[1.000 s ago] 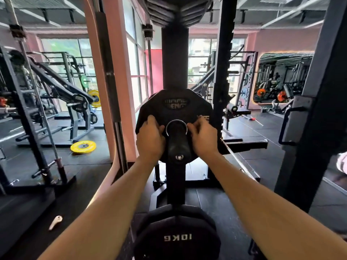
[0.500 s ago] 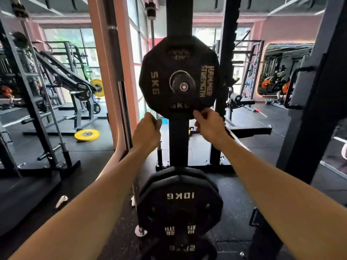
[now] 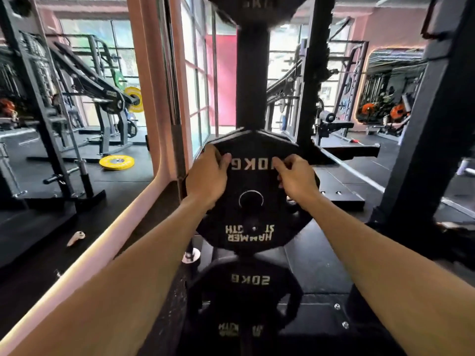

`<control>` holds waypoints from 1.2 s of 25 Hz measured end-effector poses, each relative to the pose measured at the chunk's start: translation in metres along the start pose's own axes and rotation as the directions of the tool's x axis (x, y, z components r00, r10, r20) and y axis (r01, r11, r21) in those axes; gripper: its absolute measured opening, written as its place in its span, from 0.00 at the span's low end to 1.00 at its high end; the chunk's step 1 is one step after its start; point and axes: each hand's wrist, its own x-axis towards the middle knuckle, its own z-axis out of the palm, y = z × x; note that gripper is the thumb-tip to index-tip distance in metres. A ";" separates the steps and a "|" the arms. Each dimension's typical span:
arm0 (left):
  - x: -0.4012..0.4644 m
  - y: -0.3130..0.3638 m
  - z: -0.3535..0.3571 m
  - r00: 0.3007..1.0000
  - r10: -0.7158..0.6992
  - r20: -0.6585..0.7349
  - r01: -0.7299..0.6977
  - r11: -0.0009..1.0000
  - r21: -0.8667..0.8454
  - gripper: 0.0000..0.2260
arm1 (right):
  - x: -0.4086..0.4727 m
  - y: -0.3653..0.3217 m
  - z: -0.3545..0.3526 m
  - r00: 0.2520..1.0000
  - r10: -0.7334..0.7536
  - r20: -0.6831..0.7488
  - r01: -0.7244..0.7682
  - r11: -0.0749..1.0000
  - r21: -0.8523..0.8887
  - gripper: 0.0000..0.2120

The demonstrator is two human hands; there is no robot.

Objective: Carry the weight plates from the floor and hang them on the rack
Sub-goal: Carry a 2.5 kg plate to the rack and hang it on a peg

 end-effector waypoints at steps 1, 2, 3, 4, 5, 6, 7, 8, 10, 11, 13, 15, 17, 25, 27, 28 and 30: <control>-0.010 -0.010 0.009 1.000 -0.003 0.014 0.003 1.000 0.004 0.10 | -0.009 0.013 0.004 1.000 -0.007 -0.012 0.007 1.000 0.007 0.13; -0.019 -0.020 0.019 1.000 -0.004 0.030 0.003 1.000 0.003 0.10 | -0.017 0.025 0.008 1.000 -0.010 -0.015 0.010 1.000 0.013 0.13; -0.025 -0.029 0.029 0.999 -0.009 0.050 0.009 1.000 0.006 0.11 | -0.024 0.037 0.013 1.000 -0.009 -0.007 0.009 1.000 0.016 0.13; -0.032 -0.038 0.040 0.997 -0.014 0.069 0.014 1.000 0.012 0.11 | -0.030 0.048 0.018 1.000 -0.009 0.009 0.009 1.000 0.025 0.12; -0.039 -0.046 0.051 0.997 -0.012 0.080 0.010 1.000 0.022 0.11 | -0.036 0.059 0.022 1.000 -0.011 0.026 0.010 1.000 0.026 0.12; -0.043 -0.053 0.062 0.997 -0.005 0.080 0.003 0.999 0.035 0.12 | -0.039 0.068 0.028 0.999 -0.024 0.036 0.024 1.000 0.010 0.13; -0.046 -0.059 0.069 0.998 -0.005 0.069 0.001 0.999 0.048 0.12 | -0.041 0.075 0.032 0.999 -0.038 0.039 0.038 0.999 -0.011 0.15; -0.049 -0.062 0.075 0.999 -0.001 0.044 -0.002 0.998 0.059 0.11 | -0.042 0.081 0.036 0.999 -0.043 0.032 0.044 0.999 -0.017 0.16; -0.055 -0.067 0.086 0.999 0.031 -0.030 -0.029 0.997 0.071 0.10 | -0.043 0.092 0.043 0.999 -0.036 0.009 0.036 0.999 0.018 0.17; -0.056 -0.069 0.090 0.996 0.054 -0.076 -0.049 0.996 0.070 0.10 | -0.042 0.097 0.045 0.999 -0.032 -0.007 0.033 0.999 0.034 0.16; -0.053 -0.072 0.098 0.986 0.054 -0.158 -0.046 0.997 0.058 0.09 | -0.036 0.104 0.051 0.999 -0.026 -0.035 0.029 0.997 0.074 0.15; -0.043 -0.075 0.103 0.982 0.008 -0.188 0.000 0.999 0.045 0.10 | -0.025 0.109 0.059 0.997 -0.027 -0.067 0.033 0.995 0.090 0.15; -0.029 -0.075 0.108 0.984 -0.017 -0.176 0.023 0.999 0.031 0.10 | -0.013 0.112 0.066 0.995 -0.034 -0.094 0.039 0.998 0.046 0.17; -0.010 -0.077 0.118 0.990 -0.019 -0.139 0.027 0.998 0.059 0.10 | 0.005 0.115 0.073 0.998 -0.002 -0.066 0.005 0.998 0.056 0.18; -0.010 -0.076 0.116 0.993 -0.025 -0.111 0.032 0.998 0.058 0.10 | 0.006 0.114 0.072 0.999 0.009 -0.042 -0.007 0.998 0.054 0.17; -0.009 -0.076 0.114 0.995 -0.022 -0.096 0.027 0.998 0.055 0.10 | 0.005 0.113 0.073 0.999 0.012 -0.032 -0.011 0.999 0.047 0.17; -0.009 -0.078 0.110 0.999 -0.001 -0.036 0.002 0.999 0.046 0.09 | 0.004 0.112 0.071 1.000 0.021 0.005 -0.021 0.999 0.042 0.17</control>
